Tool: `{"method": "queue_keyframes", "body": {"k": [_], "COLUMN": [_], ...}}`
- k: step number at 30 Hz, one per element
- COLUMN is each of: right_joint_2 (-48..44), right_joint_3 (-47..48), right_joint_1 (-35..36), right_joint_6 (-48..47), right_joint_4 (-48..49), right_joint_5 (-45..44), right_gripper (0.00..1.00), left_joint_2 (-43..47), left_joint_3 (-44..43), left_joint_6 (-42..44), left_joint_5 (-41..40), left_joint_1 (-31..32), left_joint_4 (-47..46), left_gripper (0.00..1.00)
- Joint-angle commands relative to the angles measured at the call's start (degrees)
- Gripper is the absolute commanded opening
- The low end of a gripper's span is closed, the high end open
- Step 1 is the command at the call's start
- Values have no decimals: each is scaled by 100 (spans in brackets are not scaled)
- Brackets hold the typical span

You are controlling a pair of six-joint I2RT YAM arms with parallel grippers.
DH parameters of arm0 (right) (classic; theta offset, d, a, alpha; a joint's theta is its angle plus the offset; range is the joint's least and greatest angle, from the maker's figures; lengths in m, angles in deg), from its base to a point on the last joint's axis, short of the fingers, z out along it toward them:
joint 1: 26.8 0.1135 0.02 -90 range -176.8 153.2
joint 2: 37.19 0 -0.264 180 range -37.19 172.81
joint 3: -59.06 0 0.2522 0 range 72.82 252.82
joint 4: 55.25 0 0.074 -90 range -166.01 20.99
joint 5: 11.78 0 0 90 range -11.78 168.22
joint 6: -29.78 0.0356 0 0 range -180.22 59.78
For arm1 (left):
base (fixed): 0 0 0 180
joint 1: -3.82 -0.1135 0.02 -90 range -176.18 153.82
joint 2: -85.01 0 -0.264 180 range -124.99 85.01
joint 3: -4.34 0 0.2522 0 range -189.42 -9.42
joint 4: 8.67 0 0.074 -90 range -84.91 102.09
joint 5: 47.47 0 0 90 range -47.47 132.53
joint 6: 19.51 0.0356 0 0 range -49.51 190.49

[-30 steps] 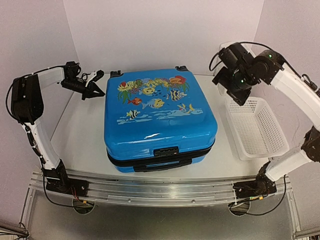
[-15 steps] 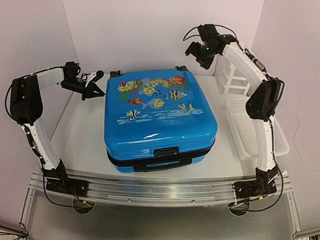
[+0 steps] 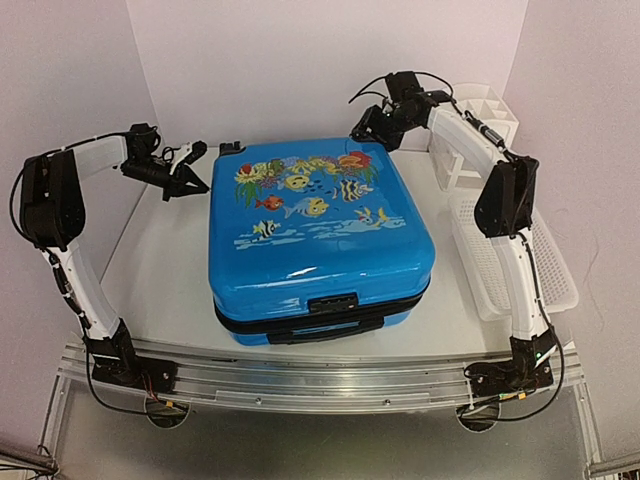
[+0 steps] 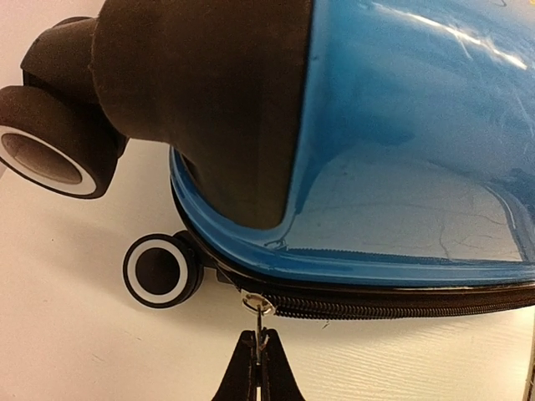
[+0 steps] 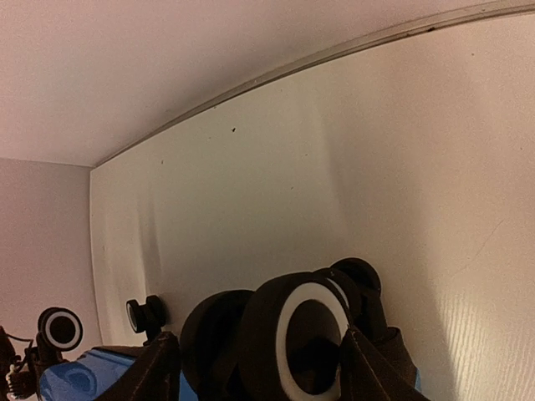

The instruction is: Open, take out, and arrange the luggage

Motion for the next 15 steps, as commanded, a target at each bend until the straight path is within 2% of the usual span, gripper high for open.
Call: {"method": "queue_keyframes", "body": {"k": [1,8,15], "right_joint_2": [419,855,1053], "right_joint_3": [133,156,298], "right_joint_1": [339,828,1246], "right_joint_6": [-100,-127,-21], "right_joint_4": [101,890,1510], "right_joint_5": [1499,2519,2636], "right_gripper": [46,37,35], "left_joint_2": [553,1007,1437], "left_joint_3": [-360,112,613], "left_joint_6": [202,168,682], "left_joint_5": [586,755,770], "left_joint_1": [-176,-157,-171], "left_joint_4": [58,340,1430], "left_gripper": [0,0,0]}}
